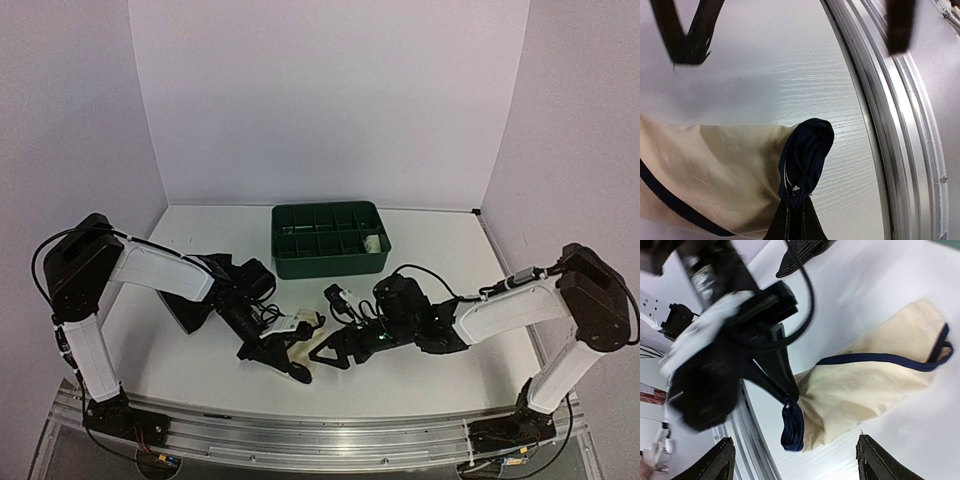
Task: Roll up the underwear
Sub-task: Roll the underwear to the center of the board.
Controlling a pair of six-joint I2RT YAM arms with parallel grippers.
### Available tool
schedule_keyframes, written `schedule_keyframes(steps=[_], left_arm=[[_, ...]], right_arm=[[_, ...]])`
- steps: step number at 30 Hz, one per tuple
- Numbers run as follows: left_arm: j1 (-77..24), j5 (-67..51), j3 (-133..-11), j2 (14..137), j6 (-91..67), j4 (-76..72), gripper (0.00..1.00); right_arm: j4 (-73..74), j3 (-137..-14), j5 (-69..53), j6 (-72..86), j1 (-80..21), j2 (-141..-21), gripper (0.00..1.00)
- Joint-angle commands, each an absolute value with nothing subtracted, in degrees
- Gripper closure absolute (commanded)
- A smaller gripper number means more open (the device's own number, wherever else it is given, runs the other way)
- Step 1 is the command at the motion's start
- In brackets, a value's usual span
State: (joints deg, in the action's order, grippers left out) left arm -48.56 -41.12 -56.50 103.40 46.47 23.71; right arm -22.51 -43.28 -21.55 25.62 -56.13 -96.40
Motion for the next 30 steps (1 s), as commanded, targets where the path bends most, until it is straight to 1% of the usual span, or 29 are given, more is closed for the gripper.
schedule_keyframes(steps=[1,4,10,15,18,20,23,30], left_arm=[[-46.76,-48.59,-60.85,106.8,38.57,31.64,1.0],[-44.71,-51.88,-63.86,110.77,34.76,34.05,1.0],[-40.91,-55.14,-64.39,113.42,29.92,33.52,1.0],[-40.27,-55.06,-65.34,115.25,29.2,33.64,1.0],[-40.28,-54.67,-65.31,115.86,29.29,33.35,1.0],[-40.25,-54.43,-65.41,116.15,29.21,33.3,1.0],[-40.19,-54.14,-65.4,116.39,29.18,33.35,1.0],[-40.17,-53.8,-65.64,116.92,28.88,33.18,1.0]], right_arm=[[-18.55,-40.82,-6.91,12.99,-62.7,-92.28,0.2],[-18.54,-41.63,1.27,4.77,-67.34,-93.29,0.22],[-18.63,-47.35,11.02,-8.18,-72.17,-99.48,0.23],[-18.85,-51.05,15.35,-13.49,-72.25,-104.73,0.2],[-18.9,-53.27,15.02,-13.63,-72.16,-107.6,0.21],[-18.87,-54.48,14.39,-12.29,-72.08,-109.61,0.27],[-19.2,-55.42,13.98,-9.72,-71.51,-111.97,0.43],[-19.4,-57.36,7.99,-7.99,-69.85,-115.06,0.8]])
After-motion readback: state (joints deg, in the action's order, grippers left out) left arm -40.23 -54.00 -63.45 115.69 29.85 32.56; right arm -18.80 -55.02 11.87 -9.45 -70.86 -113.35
